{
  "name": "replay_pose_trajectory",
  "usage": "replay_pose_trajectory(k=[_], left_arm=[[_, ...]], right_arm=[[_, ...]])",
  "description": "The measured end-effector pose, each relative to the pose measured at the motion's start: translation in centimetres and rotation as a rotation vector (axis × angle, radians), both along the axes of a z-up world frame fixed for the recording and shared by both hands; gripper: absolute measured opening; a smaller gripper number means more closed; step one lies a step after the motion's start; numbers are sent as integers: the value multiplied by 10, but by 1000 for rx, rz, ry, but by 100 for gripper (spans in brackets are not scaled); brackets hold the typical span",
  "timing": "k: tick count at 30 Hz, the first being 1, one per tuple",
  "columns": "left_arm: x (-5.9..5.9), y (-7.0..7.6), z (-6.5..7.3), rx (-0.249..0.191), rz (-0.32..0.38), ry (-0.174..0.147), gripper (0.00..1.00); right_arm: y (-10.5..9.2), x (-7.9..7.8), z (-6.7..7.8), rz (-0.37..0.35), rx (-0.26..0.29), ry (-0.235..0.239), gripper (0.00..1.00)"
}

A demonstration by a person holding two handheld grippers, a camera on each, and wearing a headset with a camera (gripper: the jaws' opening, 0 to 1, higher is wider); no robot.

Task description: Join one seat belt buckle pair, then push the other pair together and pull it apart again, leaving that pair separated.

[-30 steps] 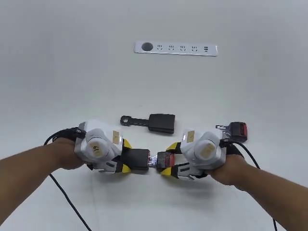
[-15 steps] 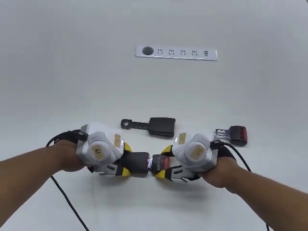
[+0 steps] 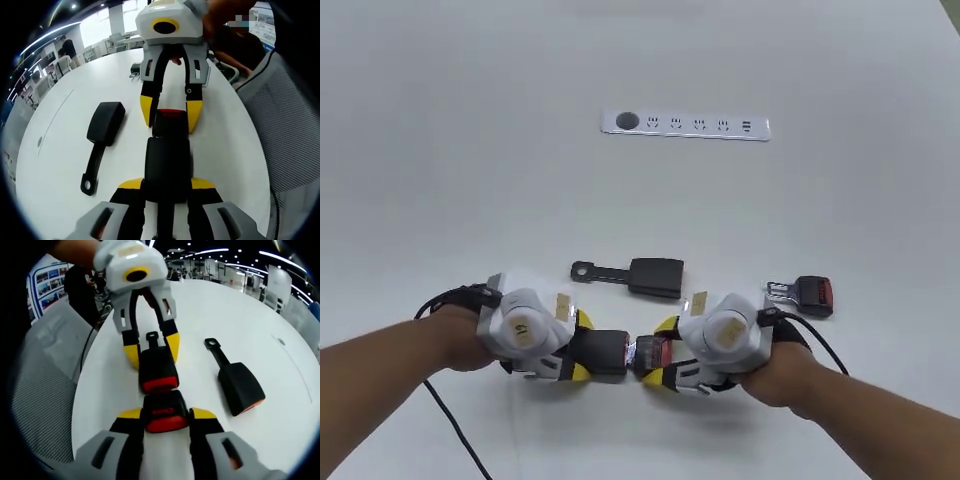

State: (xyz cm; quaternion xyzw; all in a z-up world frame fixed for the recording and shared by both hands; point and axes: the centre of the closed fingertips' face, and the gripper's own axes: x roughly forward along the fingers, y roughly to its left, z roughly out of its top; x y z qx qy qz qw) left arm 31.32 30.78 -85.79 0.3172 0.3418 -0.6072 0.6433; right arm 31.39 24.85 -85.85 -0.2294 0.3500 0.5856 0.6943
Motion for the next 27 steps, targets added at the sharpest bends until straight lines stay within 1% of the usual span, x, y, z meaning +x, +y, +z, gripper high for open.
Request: replay_pose_trajectory(k=[3,8,11,20,22,24,25,27], left_arm=[[0,-1,0,-7,-7,-1,33],[0,-1,0,-38,-5,-1,33],[0,0,0,-58,-2,10,33],[-1,1,1,-85,-29,10,32],[-1,1,1,-89,-33,10,32],[-1,1,1,-94,-36,8,32],[-1,2,1,-99,-33,9,32],[-1,2,1,-106,-31,10,32]], right_arm=[[-1,-1,0,7,2,-1,34],[-2,-1,0,7,36,-8,34],[-2,-1,1,17,45,-18,34],[-3,-2,2,23,93,-42,34],[-3,-3,2,25,100,-55,34],[-2,-3,4,18,109,-50,34],[-2,-3,4,13,118,-39,34],[-2,-4,4,21,117,-53,33]])
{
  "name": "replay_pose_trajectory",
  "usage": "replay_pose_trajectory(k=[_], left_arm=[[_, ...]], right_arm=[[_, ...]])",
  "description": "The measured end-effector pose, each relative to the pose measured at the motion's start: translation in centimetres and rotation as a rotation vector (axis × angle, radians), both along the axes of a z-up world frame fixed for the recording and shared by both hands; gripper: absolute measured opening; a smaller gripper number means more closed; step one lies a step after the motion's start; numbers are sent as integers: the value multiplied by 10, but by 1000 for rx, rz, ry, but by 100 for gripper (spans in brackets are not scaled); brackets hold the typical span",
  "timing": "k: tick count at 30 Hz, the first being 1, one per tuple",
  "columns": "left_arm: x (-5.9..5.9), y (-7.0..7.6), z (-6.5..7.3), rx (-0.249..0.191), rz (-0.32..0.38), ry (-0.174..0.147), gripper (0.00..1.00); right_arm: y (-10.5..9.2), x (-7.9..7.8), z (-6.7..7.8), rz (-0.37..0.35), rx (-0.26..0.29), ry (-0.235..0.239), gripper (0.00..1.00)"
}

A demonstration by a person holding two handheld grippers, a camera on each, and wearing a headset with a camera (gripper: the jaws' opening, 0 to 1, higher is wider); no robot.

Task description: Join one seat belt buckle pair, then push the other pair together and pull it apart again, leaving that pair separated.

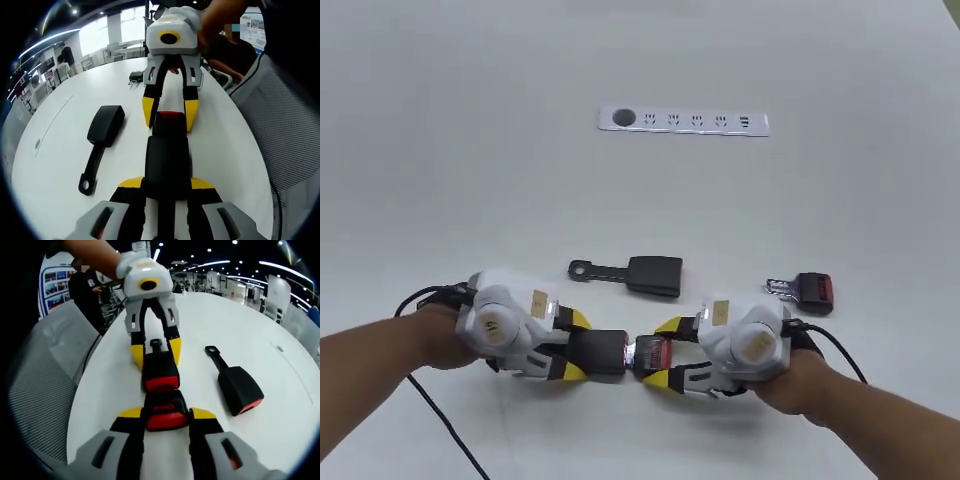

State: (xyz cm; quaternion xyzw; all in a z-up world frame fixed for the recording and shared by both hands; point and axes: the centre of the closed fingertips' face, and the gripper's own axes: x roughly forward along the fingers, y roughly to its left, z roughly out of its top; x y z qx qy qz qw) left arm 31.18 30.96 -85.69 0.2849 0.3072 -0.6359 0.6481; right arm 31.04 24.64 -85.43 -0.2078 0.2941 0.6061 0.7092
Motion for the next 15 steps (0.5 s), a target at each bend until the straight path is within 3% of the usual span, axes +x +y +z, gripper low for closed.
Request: replay_pose_trajectory(k=[15], left_arm=[[-1,2,1,-11,-14,4,32]], right_arm=[[0,-1,1,-7,26,-46,33]])
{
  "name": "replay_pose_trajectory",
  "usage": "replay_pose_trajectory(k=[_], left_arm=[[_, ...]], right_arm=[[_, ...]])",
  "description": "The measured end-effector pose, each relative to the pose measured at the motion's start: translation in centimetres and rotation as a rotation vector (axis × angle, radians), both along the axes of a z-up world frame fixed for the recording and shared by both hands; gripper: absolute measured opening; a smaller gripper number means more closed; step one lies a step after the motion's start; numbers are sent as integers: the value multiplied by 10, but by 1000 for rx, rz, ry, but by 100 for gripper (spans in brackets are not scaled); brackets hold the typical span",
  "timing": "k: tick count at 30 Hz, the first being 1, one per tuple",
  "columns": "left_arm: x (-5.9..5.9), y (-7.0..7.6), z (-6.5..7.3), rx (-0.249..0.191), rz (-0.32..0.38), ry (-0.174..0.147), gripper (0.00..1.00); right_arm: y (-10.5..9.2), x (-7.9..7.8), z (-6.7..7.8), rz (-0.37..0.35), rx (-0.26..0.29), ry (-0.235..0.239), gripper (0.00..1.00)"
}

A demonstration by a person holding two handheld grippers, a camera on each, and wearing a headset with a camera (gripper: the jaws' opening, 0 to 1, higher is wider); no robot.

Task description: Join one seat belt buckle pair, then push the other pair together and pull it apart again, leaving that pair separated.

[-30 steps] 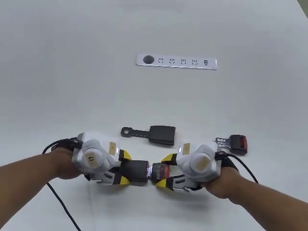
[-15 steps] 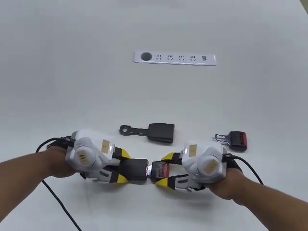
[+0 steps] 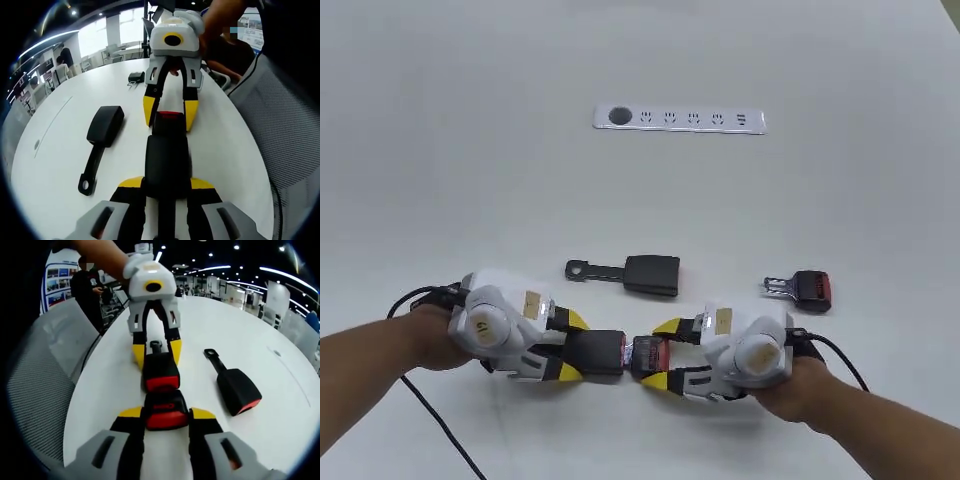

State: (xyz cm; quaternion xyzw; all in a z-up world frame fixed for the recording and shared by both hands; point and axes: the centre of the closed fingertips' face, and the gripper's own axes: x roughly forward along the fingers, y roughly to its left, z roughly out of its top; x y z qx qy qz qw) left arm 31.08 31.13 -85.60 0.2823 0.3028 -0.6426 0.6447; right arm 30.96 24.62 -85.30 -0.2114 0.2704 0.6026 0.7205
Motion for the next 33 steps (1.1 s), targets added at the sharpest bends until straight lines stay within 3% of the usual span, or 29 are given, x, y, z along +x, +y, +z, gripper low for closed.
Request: replay_pose_trajectory(k=[1,2,33], left_arm=[[0,0,0,-3,3,0,32],[0,0,0,-4,3,0,32],[0,0,-1,-21,5,8,31]], right_arm=[[0,-1,0,-22,12,28,33],[0,0,0,-5,9,3,33],[-1,0,0,-22,40,21,32]])
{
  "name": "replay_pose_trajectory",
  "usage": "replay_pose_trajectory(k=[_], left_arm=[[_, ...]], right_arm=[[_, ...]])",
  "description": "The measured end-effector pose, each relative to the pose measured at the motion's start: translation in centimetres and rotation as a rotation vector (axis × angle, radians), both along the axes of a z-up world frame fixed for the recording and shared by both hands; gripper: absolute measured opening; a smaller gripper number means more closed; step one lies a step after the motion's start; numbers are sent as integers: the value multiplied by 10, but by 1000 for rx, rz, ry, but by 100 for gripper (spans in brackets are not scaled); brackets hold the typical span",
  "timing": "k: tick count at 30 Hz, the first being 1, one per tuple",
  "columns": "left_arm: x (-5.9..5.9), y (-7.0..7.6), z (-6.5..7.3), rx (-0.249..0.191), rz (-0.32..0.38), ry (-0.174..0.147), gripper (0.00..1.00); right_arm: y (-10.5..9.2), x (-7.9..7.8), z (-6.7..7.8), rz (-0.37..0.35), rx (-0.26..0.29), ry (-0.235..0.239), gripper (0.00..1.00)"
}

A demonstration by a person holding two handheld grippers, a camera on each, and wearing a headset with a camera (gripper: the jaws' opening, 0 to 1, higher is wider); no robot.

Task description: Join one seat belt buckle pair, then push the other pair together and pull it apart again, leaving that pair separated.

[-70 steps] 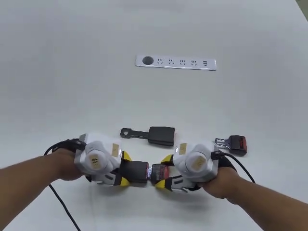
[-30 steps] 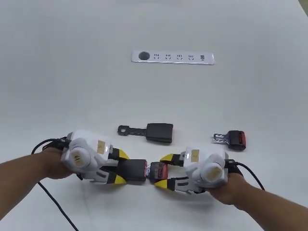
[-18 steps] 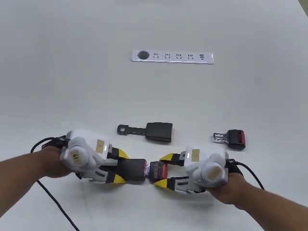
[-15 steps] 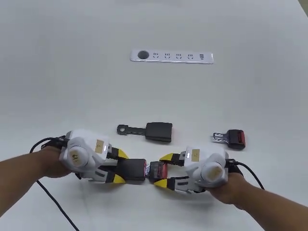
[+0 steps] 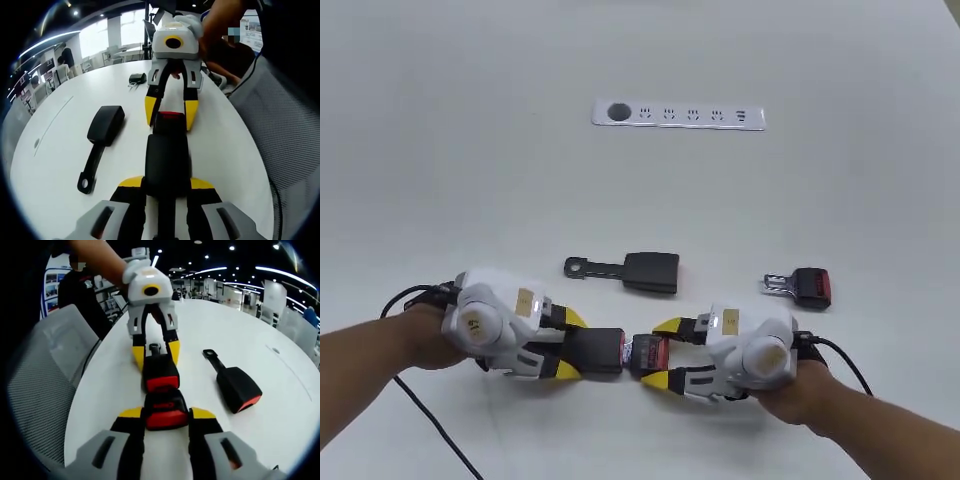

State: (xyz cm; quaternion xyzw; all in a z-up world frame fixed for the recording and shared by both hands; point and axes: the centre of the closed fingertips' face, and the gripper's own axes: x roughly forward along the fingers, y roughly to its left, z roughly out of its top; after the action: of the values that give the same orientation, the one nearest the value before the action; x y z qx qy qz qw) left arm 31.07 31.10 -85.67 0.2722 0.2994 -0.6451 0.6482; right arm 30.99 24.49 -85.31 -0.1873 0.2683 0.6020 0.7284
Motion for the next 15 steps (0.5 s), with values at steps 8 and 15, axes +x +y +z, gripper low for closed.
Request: replay_pose_trajectory(k=[8,15], left_arm=[[0,-2,0,25,-6,-4,33],[-4,4,-1,68,120,66,39]], right_arm=[[2,-1,0,7,-14,-8,34],[4,-2,-1,-39,-52,-10,44]])
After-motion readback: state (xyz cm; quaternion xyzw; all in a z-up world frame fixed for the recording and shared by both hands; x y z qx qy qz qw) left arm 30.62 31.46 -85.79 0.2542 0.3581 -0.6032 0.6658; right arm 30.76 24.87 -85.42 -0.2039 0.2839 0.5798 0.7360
